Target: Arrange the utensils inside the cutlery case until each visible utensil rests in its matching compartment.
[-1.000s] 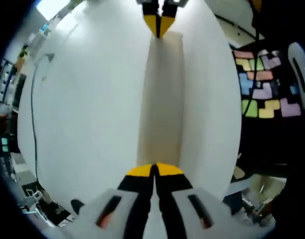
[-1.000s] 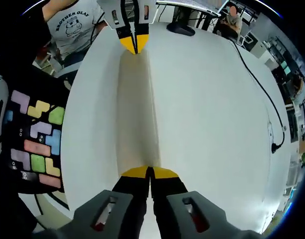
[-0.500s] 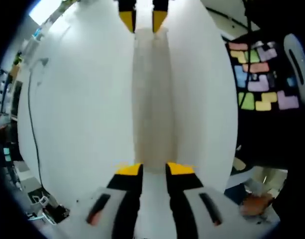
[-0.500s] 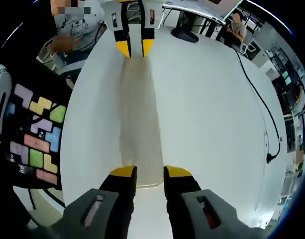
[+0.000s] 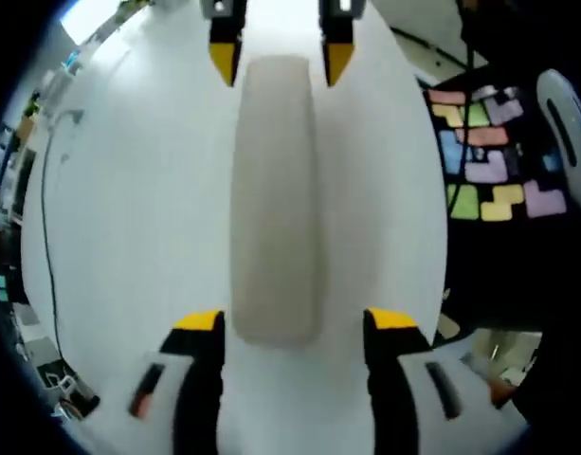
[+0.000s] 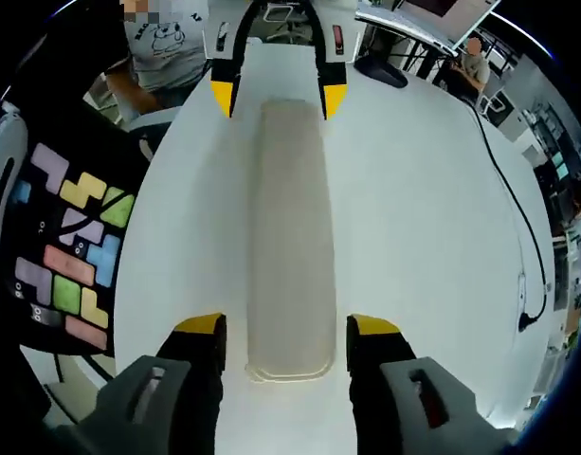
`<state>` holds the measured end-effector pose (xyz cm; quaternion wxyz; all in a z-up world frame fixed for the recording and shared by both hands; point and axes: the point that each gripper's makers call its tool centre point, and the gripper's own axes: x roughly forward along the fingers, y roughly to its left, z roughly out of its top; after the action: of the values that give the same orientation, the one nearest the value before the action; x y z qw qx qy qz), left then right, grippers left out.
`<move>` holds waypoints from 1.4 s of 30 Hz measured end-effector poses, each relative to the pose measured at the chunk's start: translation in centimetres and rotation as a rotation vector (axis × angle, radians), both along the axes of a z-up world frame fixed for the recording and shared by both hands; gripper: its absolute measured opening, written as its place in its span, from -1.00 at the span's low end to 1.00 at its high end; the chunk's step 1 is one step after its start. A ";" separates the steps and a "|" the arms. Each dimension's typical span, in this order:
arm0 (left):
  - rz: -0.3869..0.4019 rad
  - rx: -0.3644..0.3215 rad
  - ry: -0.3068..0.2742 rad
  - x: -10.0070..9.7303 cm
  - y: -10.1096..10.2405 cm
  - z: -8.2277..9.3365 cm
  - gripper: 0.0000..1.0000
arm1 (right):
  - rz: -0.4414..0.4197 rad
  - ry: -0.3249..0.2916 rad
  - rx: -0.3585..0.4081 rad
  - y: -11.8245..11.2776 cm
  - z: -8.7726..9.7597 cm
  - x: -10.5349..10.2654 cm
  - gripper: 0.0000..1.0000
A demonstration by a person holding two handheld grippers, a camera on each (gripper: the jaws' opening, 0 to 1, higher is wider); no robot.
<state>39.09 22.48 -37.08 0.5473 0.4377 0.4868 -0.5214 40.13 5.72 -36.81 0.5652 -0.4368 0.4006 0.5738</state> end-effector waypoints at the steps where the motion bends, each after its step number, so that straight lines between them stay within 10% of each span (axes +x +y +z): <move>1: 0.003 -0.005 0.002 0.0 -0.1 0.0 0.21 | -0.002 0.007 0.001 0.0 -0.1 0.0 0.03; 13: 0.003 -0.045 0.001 0.7 -0.8 -1.0 -0.12 | -0.018 0.034 -0.016 -0.2 -1.2 1.5 -0.04; 29: -0.012 0.099 -0.013 1.2 -1.1 -0.9 -0.13 | -0.064 0.028 -0.087 0.3 -1.5 0.0 -0.11; 42: -0.022 0.045 -0.020 1.1 -0.9 -1.0 -0.14 | -0.068 0.024 -0.045 0.5 -1.5 -0.5 -0.15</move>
<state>40.20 21.61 -38.11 0.5363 0.4604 0.4884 -0.5118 39.65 6.17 -38.35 0.5694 -0.4287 0.4349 0.5503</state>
